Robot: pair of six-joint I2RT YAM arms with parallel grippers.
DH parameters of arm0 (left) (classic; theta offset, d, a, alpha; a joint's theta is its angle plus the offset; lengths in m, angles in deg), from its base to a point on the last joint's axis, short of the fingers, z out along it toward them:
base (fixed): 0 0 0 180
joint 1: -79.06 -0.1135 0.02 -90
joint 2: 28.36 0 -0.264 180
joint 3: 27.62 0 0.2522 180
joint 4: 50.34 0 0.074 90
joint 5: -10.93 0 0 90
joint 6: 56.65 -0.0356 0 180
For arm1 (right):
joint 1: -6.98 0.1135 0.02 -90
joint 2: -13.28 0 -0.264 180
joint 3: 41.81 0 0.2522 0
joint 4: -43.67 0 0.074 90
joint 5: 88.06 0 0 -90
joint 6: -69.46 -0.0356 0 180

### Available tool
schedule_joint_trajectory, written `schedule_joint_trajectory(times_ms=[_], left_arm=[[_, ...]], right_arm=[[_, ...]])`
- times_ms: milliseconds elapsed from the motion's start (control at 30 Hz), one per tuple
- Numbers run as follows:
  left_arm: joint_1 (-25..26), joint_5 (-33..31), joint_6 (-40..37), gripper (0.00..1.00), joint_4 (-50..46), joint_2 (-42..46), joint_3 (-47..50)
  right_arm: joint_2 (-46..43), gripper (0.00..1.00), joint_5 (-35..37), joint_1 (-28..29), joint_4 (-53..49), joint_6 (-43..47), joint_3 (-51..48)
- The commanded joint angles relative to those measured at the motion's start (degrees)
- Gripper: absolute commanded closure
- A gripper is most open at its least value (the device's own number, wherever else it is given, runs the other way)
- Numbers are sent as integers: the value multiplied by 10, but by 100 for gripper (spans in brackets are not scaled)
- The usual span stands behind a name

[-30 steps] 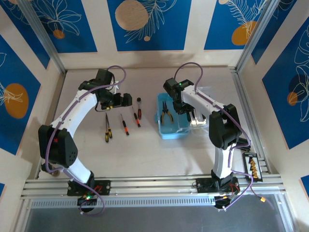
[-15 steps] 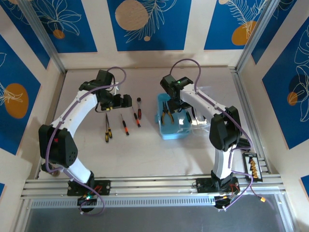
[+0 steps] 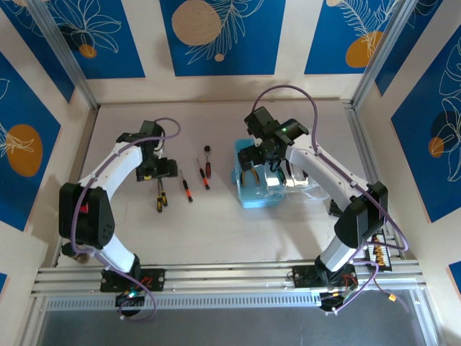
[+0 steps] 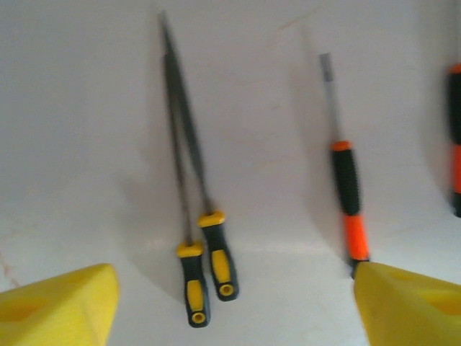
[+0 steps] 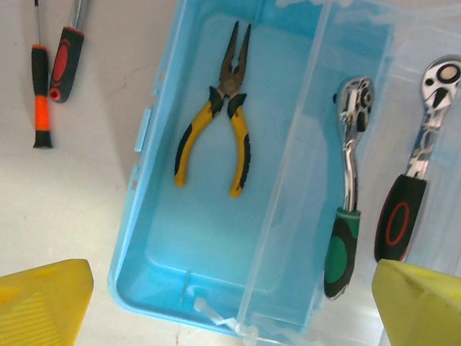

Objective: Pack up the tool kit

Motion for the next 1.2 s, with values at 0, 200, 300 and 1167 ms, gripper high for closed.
schedule_joint_trajectory(times_ms=[0, 200, 300, 1167], left_arm=[[-6, -14, -6, 29, -6, -9, 24], [-2, 17, 4, 47, 25, -33, 47], [5, 21, 9, 48, 34, -46, 50], [28, -21, 10, 64, 64, -163, 43]], right_arm=[[-8, 1, -36, 1, 12, -1, -22], [-8, 1, -42, 0, 16, -2, -31], [-8, 1, -43, -1, 16, -1, -30], [-8, 1, -56, -16, 15, 2, -33]])
